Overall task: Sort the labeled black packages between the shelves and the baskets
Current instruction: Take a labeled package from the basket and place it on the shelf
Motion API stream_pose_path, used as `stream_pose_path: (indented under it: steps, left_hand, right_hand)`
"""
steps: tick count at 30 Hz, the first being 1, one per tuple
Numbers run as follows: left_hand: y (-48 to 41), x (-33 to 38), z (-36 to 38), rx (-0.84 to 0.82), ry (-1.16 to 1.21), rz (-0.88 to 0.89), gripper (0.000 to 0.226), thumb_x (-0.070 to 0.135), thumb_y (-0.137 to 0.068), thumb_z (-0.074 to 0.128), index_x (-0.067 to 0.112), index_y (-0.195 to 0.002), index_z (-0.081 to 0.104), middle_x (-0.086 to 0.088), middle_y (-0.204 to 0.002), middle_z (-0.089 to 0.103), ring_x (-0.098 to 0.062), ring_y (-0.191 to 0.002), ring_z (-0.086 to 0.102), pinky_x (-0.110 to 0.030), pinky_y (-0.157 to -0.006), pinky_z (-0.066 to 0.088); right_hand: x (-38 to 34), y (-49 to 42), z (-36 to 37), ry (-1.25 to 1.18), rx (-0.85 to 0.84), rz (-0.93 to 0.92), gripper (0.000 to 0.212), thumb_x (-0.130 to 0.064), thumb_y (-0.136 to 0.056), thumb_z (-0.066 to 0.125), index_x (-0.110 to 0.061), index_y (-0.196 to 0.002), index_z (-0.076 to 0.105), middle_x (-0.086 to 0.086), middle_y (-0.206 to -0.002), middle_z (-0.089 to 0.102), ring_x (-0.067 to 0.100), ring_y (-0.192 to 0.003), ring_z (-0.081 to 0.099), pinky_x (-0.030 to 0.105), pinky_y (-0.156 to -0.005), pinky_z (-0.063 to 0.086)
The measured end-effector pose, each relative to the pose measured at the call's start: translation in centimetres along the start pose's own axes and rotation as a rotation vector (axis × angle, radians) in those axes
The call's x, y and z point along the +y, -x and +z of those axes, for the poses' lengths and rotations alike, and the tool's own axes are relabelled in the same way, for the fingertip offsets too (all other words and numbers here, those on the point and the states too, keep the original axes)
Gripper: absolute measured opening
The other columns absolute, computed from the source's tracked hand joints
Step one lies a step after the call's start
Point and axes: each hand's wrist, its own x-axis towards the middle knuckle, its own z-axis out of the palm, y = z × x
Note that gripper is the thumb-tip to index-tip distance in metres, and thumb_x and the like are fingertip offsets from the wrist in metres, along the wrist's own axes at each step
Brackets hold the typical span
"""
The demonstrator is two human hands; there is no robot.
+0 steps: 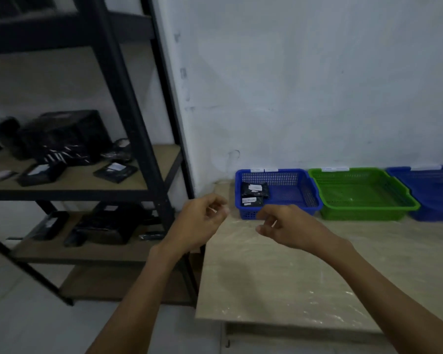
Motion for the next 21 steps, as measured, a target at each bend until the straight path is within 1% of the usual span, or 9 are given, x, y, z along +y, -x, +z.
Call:
stream_pose_path:
  steps: [4,7,9,11,14,17,19,21]
  left_hand:
    - [5.2,0.3,-5.1,0.025,-0.002,0.06,0.019,0.027,-0.091,0.063,0.021,-0.109,0.066,0.01,-0.094,0.066,-0.003,-0.086,0.063,-0.021,-0.079,0.053]
    - [10.0,-0.6,-9.5,0.014,0.014,0.077,0.024,0.027,-0.091,0.063,0.022,-0.114,0.065,0.009,-0.099,0.066,-0.003,-0.092,0.063,-0.027,-0.084,0.055]
    - [13.1,-1.5,-12.4,0.005,0.006,0.091,0.022,0.028,-0.091,0.063,0.025,-0.112,0.065,0.009,-0.098,0.067,-0.004,-0.092,0.064,-0.032,-0.085,0.056]
    - [16.0,-2.4,-15.3,0.005,-0.006,0.115,0.019,0.027,-0.091,0.063,0.026,-0.109,0.065,0.009,-0.096,0.067,-0.004,-0.09,0.064,-0.033,-0.084,0.056]
    - [19.6,-3.6,-19.6,0.021,-0.041,0.138,0.017,0.027,-0.092,0.062,0.025,-0.108,0.065,0.009,-0.094,0.067,-0.003,-0.088,0.063,-0.028,-0.081,0.055]
    - [22.1,-4.5,-23.8,0.039,-0.086,0.138,0.017,0.031,-0.092,0.061,0.028,-0.108,0.064,0.011,-0.095,0.066,-0.001,-0.089,0.062,-0.023,-0.079,0.054]
    - [23.1,-4.9,-26.4,0.045,-0.108,0.136,0.017,0.031,-0.092,0.061,0.028,-0.109,0.064,0.011,-0.095,0.066,0.0,-0.089,0.062,-0.023,-0.079,0.053]
    - [23.6,-5.3,-28.9,0.056,-0.142,0.143,0.02,0.031,-0.092,0.06,0.027,-0.111,0.063,0.012,-0.096,0.065,0.001,-0.09,0.061,-0.02,-0.079,0.053]
  right_hand:
    - [-5.9,3.2,0.7,0.018,0.025,-0.047,0.031,-0.043,-0.086,0.061,-0.028,-0.113,0.059,-0.012,-0.094,0.06,0.008,-0.081,0.055,0.027,-0.08,0.048]
    - [-11.1,5.5,1.7,0.021,0.057,-0.071,0.03,-0.044,-0.086,0.061,-0.029,-0.112,0.059,-0.014,-0.092,0.059,0.007,-0.081,0.056,0.029,-0.081,0.05]
    - [-14.8,6.9,2.5,0.023,0.081,-0.099,0.028,-0.043,-0.086,0.061,-0.028,-0.111,0.06,-0.016,-0.086,0.057,0.007,-0.081,0.058,0.031,-0.082,0.051]
    - [-18.5,8.3,3.5,0.033,0.102,-0.141,0.027,-0.041,-0.087,0.061,-0.028,-0.111,0.06,-0.019,-0.083,0.054,0.006,-0.082,0.06,0.033,-0.082,0.053]
    - [-23.8,10.0,4.8,0.054,0.125,-0.199,0.028,-0.042,-0.088,0.059,-0.028,-0.113,0.059,-0.014,-0.093,0.058,0.007,-0.088,0.061,0.032,-0.082,0.053]
    - [-28.2,10.9,5.6,0.058,0.119,-0.224,0.03,-0.041,-0.088,0.059,-0.027,-0.115,0.058,-0.01,-0.101,0.062,0.006,-0.09,0.061,0.028,-0.082,0.053]
    - [-30.8,10.7,5.6,0.096,0.121,-0.257,0.029,-0.042,-0.089,0.059,-0.028,-0.114,0.057,-0.008,-0.101,0.064,0.006,-0.089,0.061,0.029,-0.083,0.053]
    - [-33.3,9.9,5.3,0.121,0.119,-0.279,0.03,-0.043,-0.089,0.057,-0.03,-0.116,0.056,-0.009,-0.102,0.063,0.005,-0.089,0.06,0.029,-0.083,0.053]
